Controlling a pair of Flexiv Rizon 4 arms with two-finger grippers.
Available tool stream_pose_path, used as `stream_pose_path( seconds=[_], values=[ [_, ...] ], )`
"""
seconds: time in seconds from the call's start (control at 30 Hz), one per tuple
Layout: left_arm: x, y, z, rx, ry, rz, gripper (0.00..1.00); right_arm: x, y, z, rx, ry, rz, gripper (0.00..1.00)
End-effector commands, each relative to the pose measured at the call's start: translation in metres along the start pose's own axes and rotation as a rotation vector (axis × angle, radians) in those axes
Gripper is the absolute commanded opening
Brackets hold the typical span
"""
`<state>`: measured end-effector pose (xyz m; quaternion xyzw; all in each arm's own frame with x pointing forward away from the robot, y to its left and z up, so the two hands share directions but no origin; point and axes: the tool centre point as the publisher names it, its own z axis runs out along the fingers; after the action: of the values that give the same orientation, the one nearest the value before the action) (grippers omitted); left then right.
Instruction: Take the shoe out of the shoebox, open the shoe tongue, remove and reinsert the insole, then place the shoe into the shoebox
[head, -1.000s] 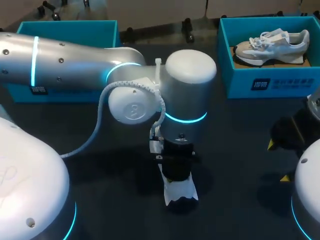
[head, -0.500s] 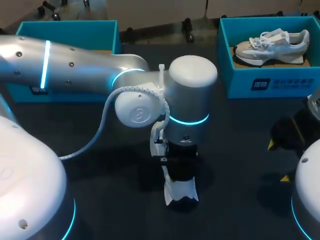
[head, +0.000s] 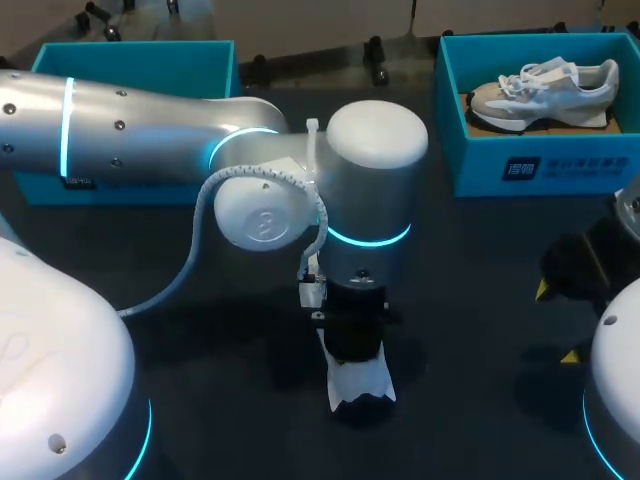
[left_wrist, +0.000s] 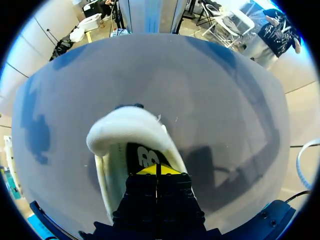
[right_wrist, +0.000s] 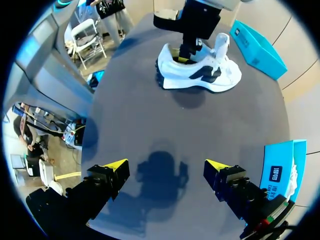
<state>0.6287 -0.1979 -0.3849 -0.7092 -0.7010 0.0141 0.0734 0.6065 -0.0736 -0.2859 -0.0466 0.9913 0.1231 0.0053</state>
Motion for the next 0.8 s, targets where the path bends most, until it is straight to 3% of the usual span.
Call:
stream_pose_path(
  seconds=[0.03, 0.3, 0.53, 0.8],
  values=[
    [-0.01, 0.005, 0.027, 0.015, 0.026, -0.011, 0.0, 0.002, 0.0, 0.0, 0.001, -0.003, 0.0, 1.0],
    [-0.013, 0.015, 0.037, 0.016, -0.051, -0.055, 0.0, 0.002, 0.0, 0.0, 0.001, -0.003, 0.0, 1.0],
    [-0.022, 0.017, 0.008, 0.012, -0.166, -0.094, 0.0, 0.002, 0.0, 0.0, 0.001, -0.003, 0.0, 1.0],
    [-0.019, 0.004, -0.011, 0.053, -0.152, -0.047, 0.0, 0.002, 0.0, 0.0, 0.001, -0.003, 0.0, 1.0]
  ],
)
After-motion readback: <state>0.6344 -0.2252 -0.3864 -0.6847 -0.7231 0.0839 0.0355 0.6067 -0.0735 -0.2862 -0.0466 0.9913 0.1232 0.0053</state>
